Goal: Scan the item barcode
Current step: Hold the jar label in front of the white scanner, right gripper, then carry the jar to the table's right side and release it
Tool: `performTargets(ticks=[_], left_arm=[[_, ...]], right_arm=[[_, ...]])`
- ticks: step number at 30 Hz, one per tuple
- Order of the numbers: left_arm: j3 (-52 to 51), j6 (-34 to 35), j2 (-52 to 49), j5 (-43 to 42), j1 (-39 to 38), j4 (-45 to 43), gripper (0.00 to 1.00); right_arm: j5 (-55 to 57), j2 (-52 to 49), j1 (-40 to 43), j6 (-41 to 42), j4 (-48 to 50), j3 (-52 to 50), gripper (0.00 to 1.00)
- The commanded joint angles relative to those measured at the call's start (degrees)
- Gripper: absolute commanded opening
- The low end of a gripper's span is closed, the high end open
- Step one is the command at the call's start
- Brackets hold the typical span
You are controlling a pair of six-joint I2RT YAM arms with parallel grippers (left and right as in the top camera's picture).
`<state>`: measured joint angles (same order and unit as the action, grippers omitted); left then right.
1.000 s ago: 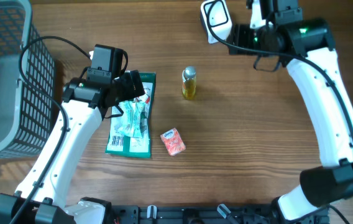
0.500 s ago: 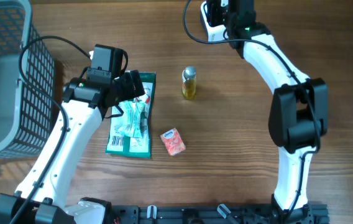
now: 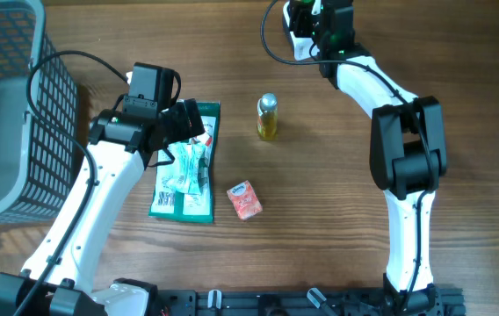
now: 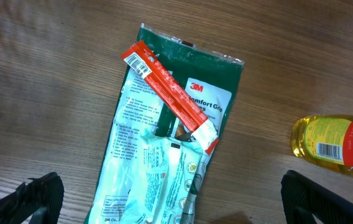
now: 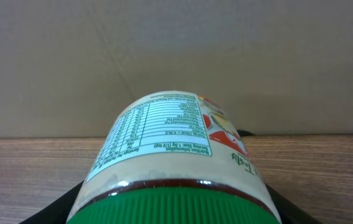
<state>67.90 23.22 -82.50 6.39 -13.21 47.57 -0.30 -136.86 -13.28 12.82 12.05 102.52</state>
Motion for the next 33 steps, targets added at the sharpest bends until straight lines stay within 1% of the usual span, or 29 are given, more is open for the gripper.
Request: performTargets(ticks=[1, 5, 8, 10, 13, 14, 16, 18, 20, 21, 22, 23, 24, 25, 29, 33], left_arm=[[0.8, -0.5, 0.2, 0.8, 0.2, -0.2, 1.00], [0.8, -0.5, 0.2, 0.8, 0.2, -0.2, 1.00], [0.8, -0.5, 0.2, 0.8, 0.2, -0.2, 1.00], [0.8, -0.5, 0.2, 0.8, 0.2, -0.2, 1.00], [0.8, -0.5, 0.2, 0.8, 0.2, -0.2, 1.00], [0.8, -0.5, 0.2, 0.8, 0.2, -0.2, 1.00], [0.8, -0.5, 0.2, 0.8, 0.2, -0.2, 1.00], [0.8, -0.5, 0.2, 0.8, 0.2, -0.2, 1.00], [0.8, -0.5, 0.2, 0.8, 0.2, -0.2, 1.00], [0.8, -0.5, 0.2, 0.8, 0.2, -0.2, 1.00], [0.8, -0.5, 0.2, 0.8, 0.2, -0.2, 1.00], [0.8, -0.5, 0.2, 0.8, 0.2, -0.2, 1.00], [0.8, -0.5, 0.2, 0.8, 0.2, -0.2, 1.00], [0.8, -0.5, 0.2, 0.8, 0.2, -0.2, 1.00], [0.8, -0.5, 0.2, 0.8, 0.2, -0.2, 1.00], [0.8, -0.5, 0.2, 0.8, 0.2, -0.2, 1.00]], right_arm=[[-3.3, -3.2, 0.3, 0.9, -0.1, 0.9, 0.04], [-4.0, -2.8, 0.4, 0.7, 0.2, 0.9, 0.04], [-4.3, 0.3, 0.9, 0.7, 0.5, 0.9, 0.04], [-4.2, 6.1, 1.7, 0.7, -3.0, 0.9, 0.04], [-4.2, 14.5, 2.8, 0.9, -13.3, 0.9, 0.04], [-4.3, 18.0, 3.3, 0.9, -18.9, 0.9, 0.04], [-4.2, 24.9, 4.2, 0.9, -33.3, 0.9, 0.04], [-4.2, 30.4, 5.2, 0.8, -53.3, 0.9, 0.04], [-4.2, 31.3, 5.8, 0.7, -70.7, 0.9, 0.04], [-4.1, 30.9, 5.9, 0.7, -76.5, 0.3, 0.04], [-4.1, 30.9, 6.0, 0.7, -80.1, -0.7, 0.04], [-4.0, 30.9, 6.1, 0.7, -84.8, -4.0, 0.04], [-4.0, 30.9, 6.1, 0.7, -85.7, -6.6, 0.04], [-3.7, 30.9, 6.3, 0.7, -84.9, -11.1, 0.04], [-2.2, 30.9, 8.0, 0.9, -80.9, -21.6, 0.04], [-2.3, 30.9, 12.5, 0.8, -77.3, -27.8, 0.05]])
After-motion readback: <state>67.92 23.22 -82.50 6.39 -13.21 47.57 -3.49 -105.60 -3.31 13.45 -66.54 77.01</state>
